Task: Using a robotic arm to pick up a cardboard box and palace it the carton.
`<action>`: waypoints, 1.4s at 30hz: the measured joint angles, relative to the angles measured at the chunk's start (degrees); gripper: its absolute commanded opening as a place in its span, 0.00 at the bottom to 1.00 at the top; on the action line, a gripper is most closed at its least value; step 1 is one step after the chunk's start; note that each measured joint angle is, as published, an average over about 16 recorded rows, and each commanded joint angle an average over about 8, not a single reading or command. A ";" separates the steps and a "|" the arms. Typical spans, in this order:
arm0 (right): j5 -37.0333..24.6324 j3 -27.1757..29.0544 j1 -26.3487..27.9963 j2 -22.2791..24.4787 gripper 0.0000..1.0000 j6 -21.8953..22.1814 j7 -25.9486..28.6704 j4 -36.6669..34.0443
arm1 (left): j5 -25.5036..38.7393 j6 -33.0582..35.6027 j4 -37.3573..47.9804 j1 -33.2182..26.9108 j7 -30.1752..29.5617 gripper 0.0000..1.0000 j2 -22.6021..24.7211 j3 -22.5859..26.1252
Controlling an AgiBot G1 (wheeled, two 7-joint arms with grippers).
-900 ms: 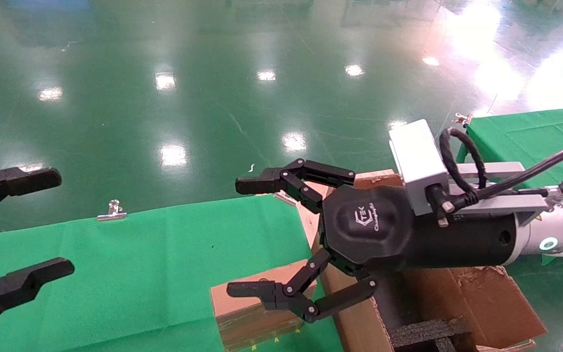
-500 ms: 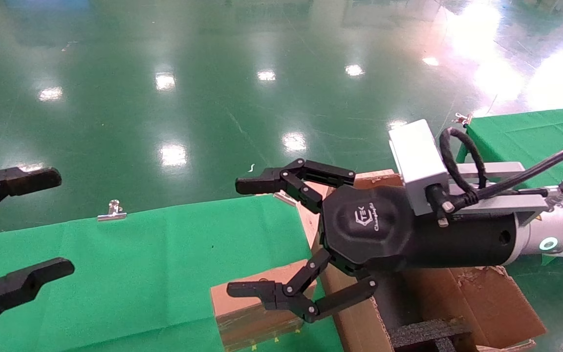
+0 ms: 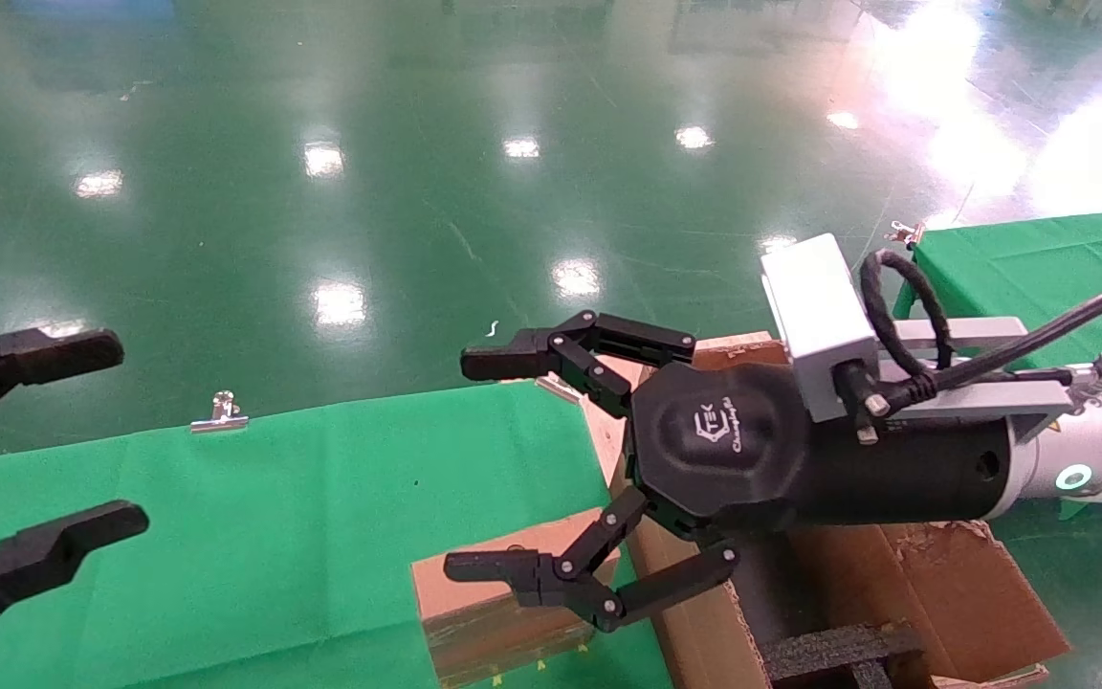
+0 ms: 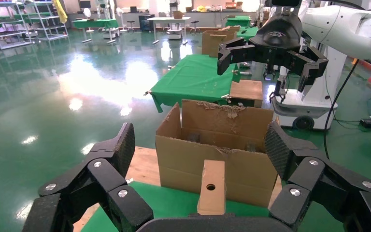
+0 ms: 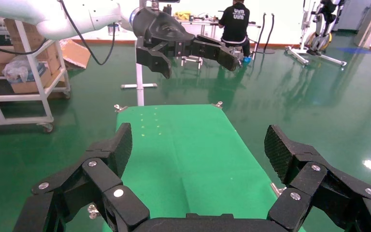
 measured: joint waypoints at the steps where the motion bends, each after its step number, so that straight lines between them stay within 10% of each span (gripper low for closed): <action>1: -0.43 -0.16 0.13 0.05 1.00 -0.01 0.01 0.08 | 0.00 0.00 0.00 0.00 0.00 0.00 0.00 0.00; 42: -46.78 -26.03 23.41 -16.03 1.00 -4.07 0.35 -8.83 | 0.00 0.00 0.00 0.00 0.00 0.00 0.00 0.00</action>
